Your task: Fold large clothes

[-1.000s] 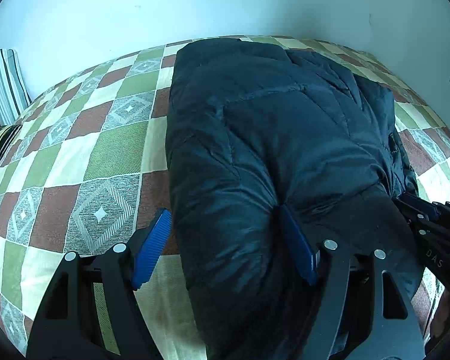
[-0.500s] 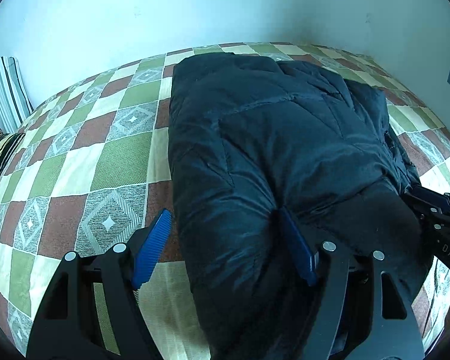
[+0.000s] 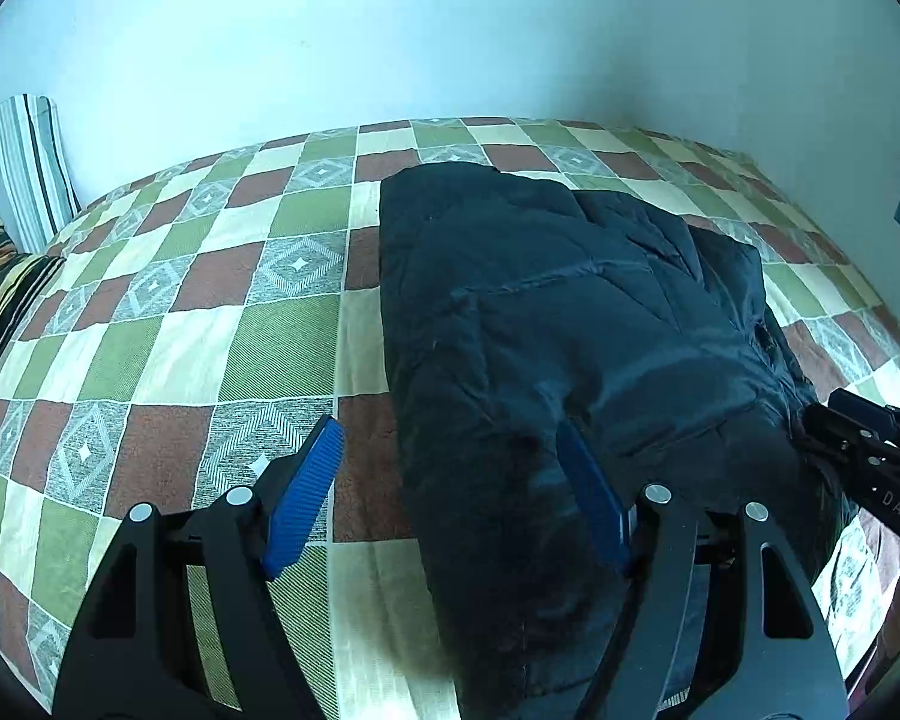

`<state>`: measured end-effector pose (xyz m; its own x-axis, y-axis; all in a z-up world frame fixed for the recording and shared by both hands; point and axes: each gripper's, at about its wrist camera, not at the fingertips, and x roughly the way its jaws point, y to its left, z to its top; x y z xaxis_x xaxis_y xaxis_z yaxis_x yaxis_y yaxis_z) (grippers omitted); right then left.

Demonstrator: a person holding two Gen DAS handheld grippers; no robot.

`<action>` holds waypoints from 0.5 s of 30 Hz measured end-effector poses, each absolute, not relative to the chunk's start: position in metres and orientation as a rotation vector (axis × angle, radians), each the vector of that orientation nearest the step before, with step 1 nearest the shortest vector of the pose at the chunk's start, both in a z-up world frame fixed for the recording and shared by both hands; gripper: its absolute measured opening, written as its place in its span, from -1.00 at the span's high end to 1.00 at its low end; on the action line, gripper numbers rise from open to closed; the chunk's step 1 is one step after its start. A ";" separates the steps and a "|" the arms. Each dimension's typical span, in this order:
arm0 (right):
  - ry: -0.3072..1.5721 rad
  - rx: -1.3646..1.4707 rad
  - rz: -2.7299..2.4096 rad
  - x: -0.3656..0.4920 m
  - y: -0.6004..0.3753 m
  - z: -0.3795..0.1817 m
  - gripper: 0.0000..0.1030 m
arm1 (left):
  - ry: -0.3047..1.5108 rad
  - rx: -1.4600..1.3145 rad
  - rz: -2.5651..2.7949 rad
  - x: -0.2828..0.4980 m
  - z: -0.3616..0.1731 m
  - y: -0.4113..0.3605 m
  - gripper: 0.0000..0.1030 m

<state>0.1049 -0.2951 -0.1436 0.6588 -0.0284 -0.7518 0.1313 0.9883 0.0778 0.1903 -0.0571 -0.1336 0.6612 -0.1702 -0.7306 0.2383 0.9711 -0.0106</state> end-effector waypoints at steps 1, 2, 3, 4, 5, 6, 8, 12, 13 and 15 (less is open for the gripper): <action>0.846 0.131 -0.092 0.107 -0.296 -0.142 0.32 | 0.822 0.085 -0.231 0.192 -0.134 -0.057 -0.43; 0.844 0.133 -0.096 0.109 -0.296 -0.140 0.32 | 0.829 0.081 -0.230 0.194 -0.135 -0.057 -0.43; 0.840 0.135 -0.101 0.112 -0.298 -0.138 0.32 | 0.833 0.077 -0.229 0.196 -0.135 -0.058 -0.43; 0.829 0.141 -0.103 0.116 -0.299 -0.133 0.31 | 0.834 0.077 -0.229 0.197 -0.134 -0.058 -0.43; 0.816 0.147 -0.103 0.121 -0.301 -0.128 0.32 | 0.832 0.078 -0.229 0.199 -0.134 -0.059 -0.43; 0.806 0.148 -0.106 0.127 -0.302 -0.123 0.32 | 0.828 0.085 -0.227 0.202 -0.133 -0.061 -0.43; 0.800 0.150 -0.102 0.141 -0.304 -0.117 0.32 | 0.823 0.097 -0.223 0.206 -0.131 -0.063 -0.43; 0.812 0.126 -0.089 0.172 -0.298 -0.113 0.32 | 0.834 0.115 -0.215 0.214 -0.134 -0.067 -0.43; 0.819 0.119 -0.084 0.178 -0.296 -0.114 0.32 | 0.840 0.116 -0.213 0.216 -0.135 -0.068 -0.43; 0.839 0.110 -0.076 0.189 -0.293 -0.118 0.32 | 0.849 0.115 -0.212 0.219 -0.137 -0.068 -0.43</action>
